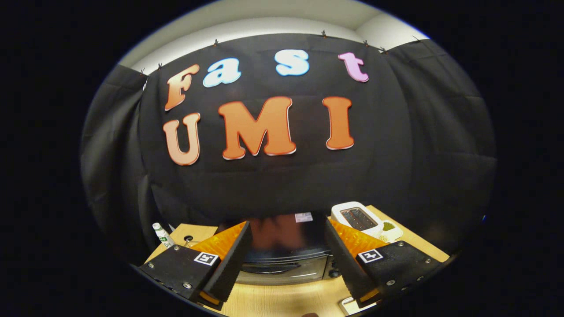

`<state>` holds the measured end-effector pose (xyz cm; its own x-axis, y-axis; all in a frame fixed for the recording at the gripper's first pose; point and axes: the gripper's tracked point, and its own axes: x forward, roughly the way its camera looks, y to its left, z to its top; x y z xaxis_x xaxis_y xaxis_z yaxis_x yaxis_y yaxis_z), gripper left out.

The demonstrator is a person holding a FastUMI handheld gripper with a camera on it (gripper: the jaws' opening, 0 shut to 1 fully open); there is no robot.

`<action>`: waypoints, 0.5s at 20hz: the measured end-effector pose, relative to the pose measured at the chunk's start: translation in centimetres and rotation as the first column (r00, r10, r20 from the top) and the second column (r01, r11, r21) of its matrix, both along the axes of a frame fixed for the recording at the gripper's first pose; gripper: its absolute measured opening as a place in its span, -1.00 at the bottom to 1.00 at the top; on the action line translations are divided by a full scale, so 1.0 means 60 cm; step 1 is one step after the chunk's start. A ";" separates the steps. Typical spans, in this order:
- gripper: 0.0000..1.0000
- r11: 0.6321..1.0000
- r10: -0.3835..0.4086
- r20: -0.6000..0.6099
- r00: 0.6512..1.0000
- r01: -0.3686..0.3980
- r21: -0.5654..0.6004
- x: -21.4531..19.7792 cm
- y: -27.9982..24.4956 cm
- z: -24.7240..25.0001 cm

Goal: Open the toaster oven, put the food inside, and close the toaster oven door.

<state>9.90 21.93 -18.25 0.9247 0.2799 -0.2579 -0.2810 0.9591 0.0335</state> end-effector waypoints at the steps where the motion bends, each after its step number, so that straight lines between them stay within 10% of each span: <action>1: 0.98 1.000 0.008 -0.021 1.000 -0.008 -0.014 0.002 0.013 -0.023; 10: 0.98 0.985 0.062 -0.173 0.983 -0.088 -0.145 0.016 0.079 -0.181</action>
